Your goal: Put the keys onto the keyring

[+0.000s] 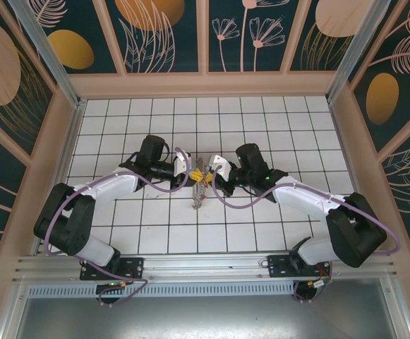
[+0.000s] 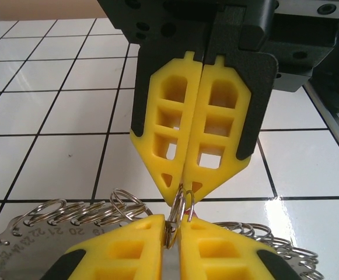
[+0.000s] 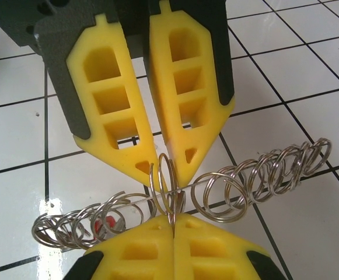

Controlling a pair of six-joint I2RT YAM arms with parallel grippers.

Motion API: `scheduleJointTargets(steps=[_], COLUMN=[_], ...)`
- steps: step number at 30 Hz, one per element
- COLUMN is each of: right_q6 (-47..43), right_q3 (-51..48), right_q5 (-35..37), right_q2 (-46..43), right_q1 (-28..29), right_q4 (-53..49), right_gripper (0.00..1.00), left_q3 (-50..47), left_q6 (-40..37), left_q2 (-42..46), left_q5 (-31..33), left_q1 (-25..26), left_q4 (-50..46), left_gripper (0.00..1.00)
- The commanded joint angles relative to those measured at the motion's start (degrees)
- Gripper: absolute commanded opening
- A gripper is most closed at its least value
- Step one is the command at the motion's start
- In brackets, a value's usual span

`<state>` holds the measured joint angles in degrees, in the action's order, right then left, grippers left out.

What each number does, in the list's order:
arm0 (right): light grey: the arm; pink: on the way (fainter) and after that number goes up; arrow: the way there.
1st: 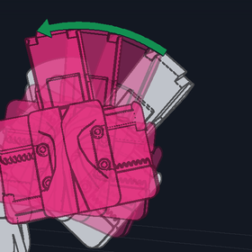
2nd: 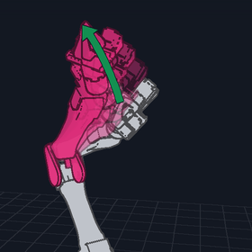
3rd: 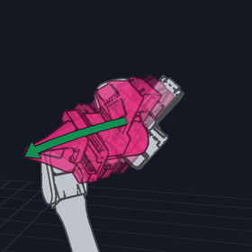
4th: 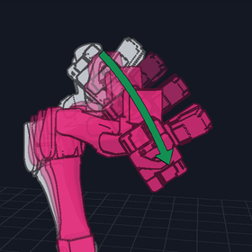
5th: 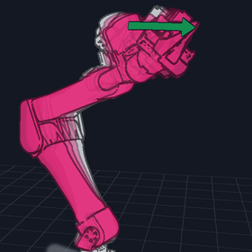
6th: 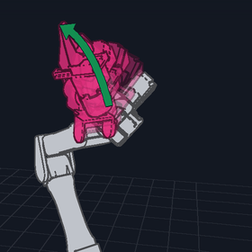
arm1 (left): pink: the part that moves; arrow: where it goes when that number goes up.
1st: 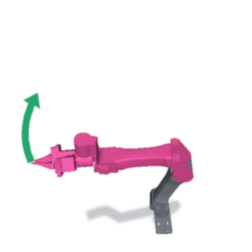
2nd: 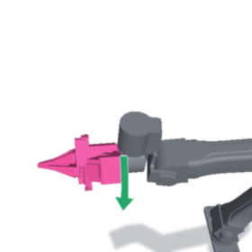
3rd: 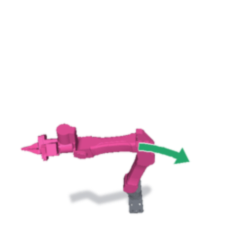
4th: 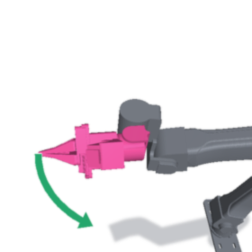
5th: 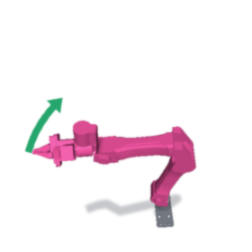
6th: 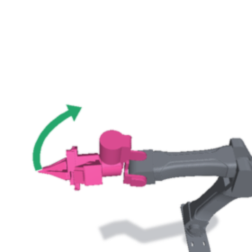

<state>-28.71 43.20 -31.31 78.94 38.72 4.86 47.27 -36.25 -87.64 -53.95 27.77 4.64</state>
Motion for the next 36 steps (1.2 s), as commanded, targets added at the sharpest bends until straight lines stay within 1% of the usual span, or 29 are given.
scheduleJointTargets(steps=[1, 16, 18, 20, 22, 23, 26, 29, 33, 36], right_q6=[-1.2, -0.8, -0.7, -0.5, -0.4, -0.3, -0.8, -0.1, 1.9, 2.4], right_q3=[3.5, 4.3, 4.4, 4.5, 4.5, 4.4, 3.3, 1.3, -1.2, -1.6], right_q5=[-1.2, -0.6, -0.6, -0.6, -0.6, -0.5, 0.6, 1.0, -2.0, -3.0], right_q2=[0.1, 0.5, 0.5, 0.5, 0.4, 0.2, 0.1, -0.2, -0.6, -0.8], right_q1=[1.1, 1.5, 1.6, 1.7, 1.7, 1.7, 1.5, 0.5, -1.1, -1.1], right_q4=[2.1, 1.1, 1.0, 1.1, 1.1, 1.1, 0.4, 1.2, 3.9, 4.9], right_gripper=[0.00, 0.00, 0.00, 0.00, 0.00, 0.00, 0.00, 0.00, 0.00, 0.00], left_q3=[1.3, 4.8, 5.0, 5.0, 5.0, 4.7, 2.9, 0.9, -1.1, -1.6], left_q6=[-2.1, -5.3, -5.5, -5.4, -5.3, -4.7, -1.6, 1.6, 4.9, 5.7], left_q2=[0.7, 1.0, 0.9, 1.0, 1.1, 1.4, 2.3, 3.3, 4.0, 3.9], left_q5=[0.4, 3.8, 3.6, 3.8, 3.4, 3.1, 1.7, -1.3, -4.8, -6.5], left_q1=[0.5, 1.6, 1.7, 1.7, 1.7, 1.7, 1.7, 1.7, 1.6, 1.7], left_q4=[-2.4, -8.2, -8.8, -8.7, -8.2, -7.1, -2.1, 3.0, 8.8, 10.7], left_gripper=[0.16, 0.20, 0.13, 0.12, 0.01, 0.00, 0.00, 0.00, 0.00, 0.00])
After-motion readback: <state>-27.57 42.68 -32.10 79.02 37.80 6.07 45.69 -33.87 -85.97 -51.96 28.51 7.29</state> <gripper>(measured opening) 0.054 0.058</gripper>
